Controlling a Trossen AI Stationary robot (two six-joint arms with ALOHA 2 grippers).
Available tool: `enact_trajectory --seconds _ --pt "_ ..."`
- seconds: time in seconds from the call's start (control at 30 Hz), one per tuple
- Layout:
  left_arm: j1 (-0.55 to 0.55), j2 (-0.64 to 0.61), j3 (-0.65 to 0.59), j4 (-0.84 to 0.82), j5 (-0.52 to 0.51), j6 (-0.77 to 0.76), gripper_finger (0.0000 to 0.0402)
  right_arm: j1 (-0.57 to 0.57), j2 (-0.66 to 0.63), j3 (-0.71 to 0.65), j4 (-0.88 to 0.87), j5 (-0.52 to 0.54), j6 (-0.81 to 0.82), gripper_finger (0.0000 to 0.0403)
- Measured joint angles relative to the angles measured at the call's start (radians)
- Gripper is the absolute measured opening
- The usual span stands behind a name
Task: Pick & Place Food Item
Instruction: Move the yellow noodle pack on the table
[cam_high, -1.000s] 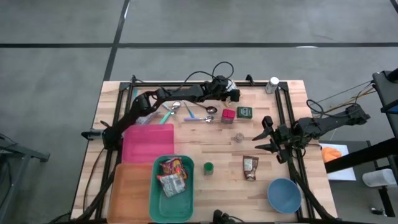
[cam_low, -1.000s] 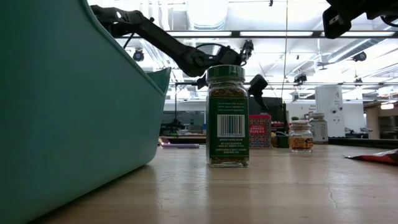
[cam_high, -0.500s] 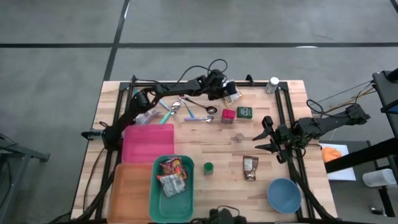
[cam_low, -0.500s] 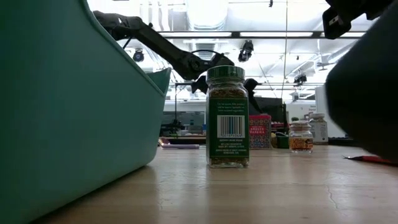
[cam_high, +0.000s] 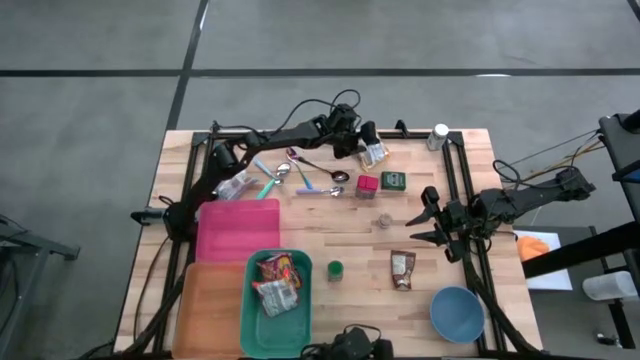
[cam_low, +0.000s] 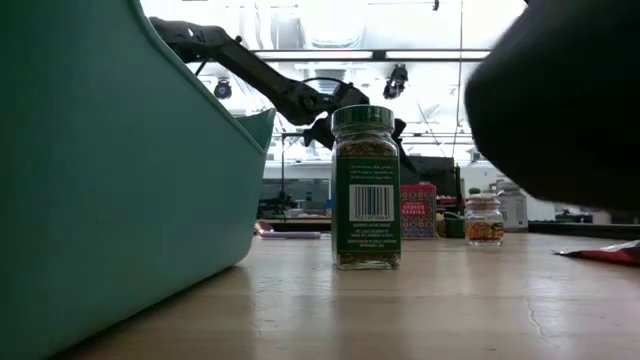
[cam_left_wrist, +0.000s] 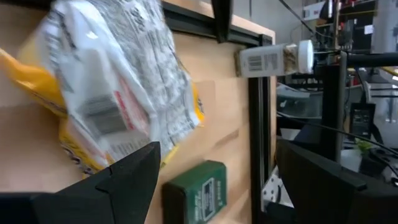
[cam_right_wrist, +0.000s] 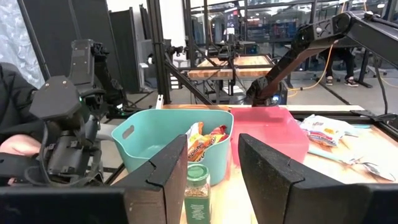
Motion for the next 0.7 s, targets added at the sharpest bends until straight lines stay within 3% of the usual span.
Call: enact_trajectory --seconds 0.23,0.5,0.7 --pt "-0.001 -0.038 0.046 -0.165 -0.028 0.08 0.0317 0.0 0.0 0.0 0.0 0.0 0.0 0.0142" --pt "0.005 -0.046 0.237 -0.561 -0.108 0.206 0.0317 0.0 0.001 0.0 0.0 0.0 0.0 0.0142" --pt "0.009 -0.041 0.227 -0.574 -0.125 0.216 0.0313 0.0 0.002 0.0 0.0 0.0 0.0 0.0142"
